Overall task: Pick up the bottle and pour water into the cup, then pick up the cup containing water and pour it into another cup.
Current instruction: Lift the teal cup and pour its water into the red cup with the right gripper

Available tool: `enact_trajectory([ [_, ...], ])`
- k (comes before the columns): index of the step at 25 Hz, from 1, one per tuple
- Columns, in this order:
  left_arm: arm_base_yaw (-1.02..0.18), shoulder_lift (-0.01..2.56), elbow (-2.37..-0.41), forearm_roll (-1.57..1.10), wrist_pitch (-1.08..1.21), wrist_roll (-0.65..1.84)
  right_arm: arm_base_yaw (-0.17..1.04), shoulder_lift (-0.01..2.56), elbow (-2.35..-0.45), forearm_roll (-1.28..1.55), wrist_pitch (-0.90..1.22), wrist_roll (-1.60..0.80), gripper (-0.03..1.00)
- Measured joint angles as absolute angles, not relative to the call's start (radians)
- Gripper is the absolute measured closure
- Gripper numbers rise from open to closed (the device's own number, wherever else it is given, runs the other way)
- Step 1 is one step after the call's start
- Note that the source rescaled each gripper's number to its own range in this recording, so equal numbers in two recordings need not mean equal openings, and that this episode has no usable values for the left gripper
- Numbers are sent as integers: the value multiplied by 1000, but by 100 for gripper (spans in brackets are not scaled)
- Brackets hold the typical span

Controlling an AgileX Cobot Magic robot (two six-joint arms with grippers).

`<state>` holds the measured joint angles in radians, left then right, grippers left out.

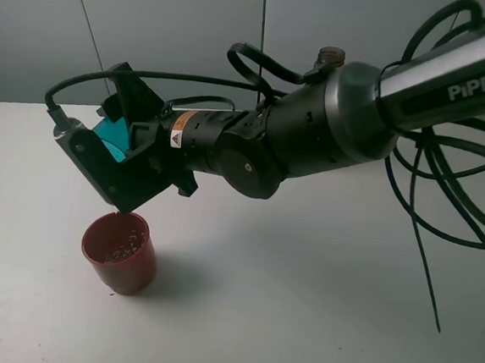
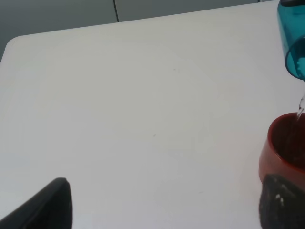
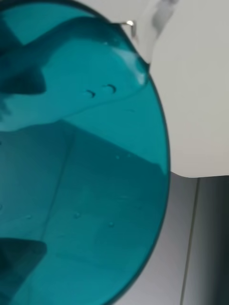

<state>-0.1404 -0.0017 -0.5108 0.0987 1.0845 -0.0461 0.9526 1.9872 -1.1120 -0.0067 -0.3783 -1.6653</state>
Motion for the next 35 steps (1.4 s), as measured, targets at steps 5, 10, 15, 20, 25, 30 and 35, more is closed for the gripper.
enact_trajectory([
  [5, -140, -2, -511, 99, 1085, -46, 953, 1987, -1072, 18, -453, -1696, 89],
  [10, -140, -2, -511, 99, 1085, -46, 957, 1987, -1027, 20, -548, -1702, 89],
  [15, -140, -2, -511, 99, 1085, -46, 987, 1987, -1006, 32, -605, -1720, 89],
  [20, -140, -2, -511, 99, 1085, -46, 996, 1998, -988, 40, -668, -1736, 89],
  [25, -140, -2, -511, 99, 1085, -46, 996, 2000, -987, 41, -706, -1752, 89],
  [30, -140, -2, -511, 99, 1085, -46, 996, 2000, -987, 41, -716, -1755, 89],
  [35, -140, -2, -511, 99, 1085, -46, 996, 2000, -987, 41, -717, -1755, 89],
])
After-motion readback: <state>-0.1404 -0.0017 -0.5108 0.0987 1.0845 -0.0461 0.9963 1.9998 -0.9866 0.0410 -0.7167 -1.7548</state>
